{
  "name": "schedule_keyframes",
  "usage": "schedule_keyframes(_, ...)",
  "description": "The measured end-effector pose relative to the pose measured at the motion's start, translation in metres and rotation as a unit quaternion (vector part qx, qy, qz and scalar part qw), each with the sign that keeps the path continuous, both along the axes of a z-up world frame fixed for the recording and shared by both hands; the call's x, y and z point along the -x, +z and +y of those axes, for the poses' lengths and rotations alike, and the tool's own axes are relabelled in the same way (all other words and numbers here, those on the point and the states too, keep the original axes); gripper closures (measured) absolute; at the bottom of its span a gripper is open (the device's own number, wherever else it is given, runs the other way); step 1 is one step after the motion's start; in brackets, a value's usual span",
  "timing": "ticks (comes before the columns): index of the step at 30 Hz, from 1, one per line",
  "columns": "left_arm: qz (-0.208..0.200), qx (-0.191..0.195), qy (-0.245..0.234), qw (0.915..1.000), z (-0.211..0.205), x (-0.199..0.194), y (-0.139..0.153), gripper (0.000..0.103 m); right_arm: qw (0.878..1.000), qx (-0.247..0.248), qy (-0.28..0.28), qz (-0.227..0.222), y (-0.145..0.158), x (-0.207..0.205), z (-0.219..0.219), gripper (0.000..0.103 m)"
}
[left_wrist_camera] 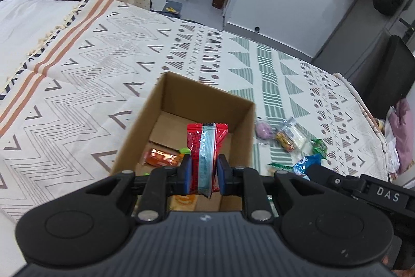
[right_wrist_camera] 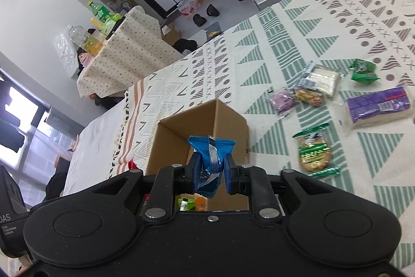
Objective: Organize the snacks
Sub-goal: 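Carry both snacks into the cardboard box and open both grippers, then withdraw both grippers from the box back to the snack pile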
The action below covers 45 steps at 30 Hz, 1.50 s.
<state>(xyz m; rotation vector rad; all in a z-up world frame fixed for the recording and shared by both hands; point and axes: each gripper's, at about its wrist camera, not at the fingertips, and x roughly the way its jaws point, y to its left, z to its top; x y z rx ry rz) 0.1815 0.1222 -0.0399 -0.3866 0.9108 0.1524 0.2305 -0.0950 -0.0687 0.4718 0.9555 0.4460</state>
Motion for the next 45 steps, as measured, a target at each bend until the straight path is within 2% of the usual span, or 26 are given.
schedule_keyframes(8, 0.012, 0.005, 0.017, 0.9998, 0.02, -0.007, -0.009, 0.082, 1.0, 0.002, 0.025, 0.004, -0.002, -0.003, 0.027, 0.084)
schedule_keyframes(11, 0.02, 0.001, 0.024, 0.9995, 0.025, -0.008, -0.011, 0.078, 0.999, 0.007, 0.034, 0.006, -0.001, -0.003, 0.036, 0.083)
schedule_keyframes(15, 0.023, 0.007, 0.032, 0.9992, 0.032, -0.005, -0.013, 0.069, 0.999, 0.015, 0.043, 0.004, 0.0, -0.001, 0.042, 0.078)
schedule_keyframes(19, 0.028, -0.002, 0.038, 0.9989, 0.035, -0.002, -0.013, 0.052, 0.999, 0.016, 0.033, 0.001, 0.001, 0.001, 0.035, 0.068)
schedule_keyframes(22, 0.034, 0.001, 0.041, 0.9986, 0.035, 0.0, -0.013, 0.049, 1.0, 0.024, 0.02, -0.001, 0.003, 0.003, 0.027, 0.057)
schedule_keyframes(24, 0.037, 0.003, 0.041, 0.9984, 0.035, 0.001, -0.014, 0.046, 0.999, 0.034, 0.007, -0.007, 0.005, 0.005, 0.02, 0.043)
schedule_keyframes(27, 0.038, -0.001, 0.041, 0.9984, 0.031, 0.002, -0.014, 0.039, 0.999, 0.048, -0.006, -0.013, 0.007, 0.008, 0.01, 0.029)
schedule_keyframes(33, 0.041, -0.009, 0.034, 0.9986, 0.016, 0.003, -0.014, 0.035, 0.997, 0.072, -0.019, -0.021, 0.007, 0.012, -0.01, 0.018)
schedule_keyframes(37, 0.034, -0.011, 0.022, 0.9991, 0.002, 0.004, -0.012, 0.027, 0.997, 0.075, -0.026, -0.025, 0.008, 0.016, -0.027, 0.015)
schedule_keyframes(39, 0.031, -0.012, 0.017, 0.9993, -0.006, 0.003, -0.012, 0.023, 0.996, 0.082, -0.03, -0.03, 0.008, 0.018, -0.035, 0.007)
schedule_keyframes(45, 0.018, -0.017, -0.005, 0.9997, -0.03, 0.001, -0.01, 0.009, 0.995, 0.083, -0.034, -0.035, 0.004, 0.025, -0.059, 0.004)
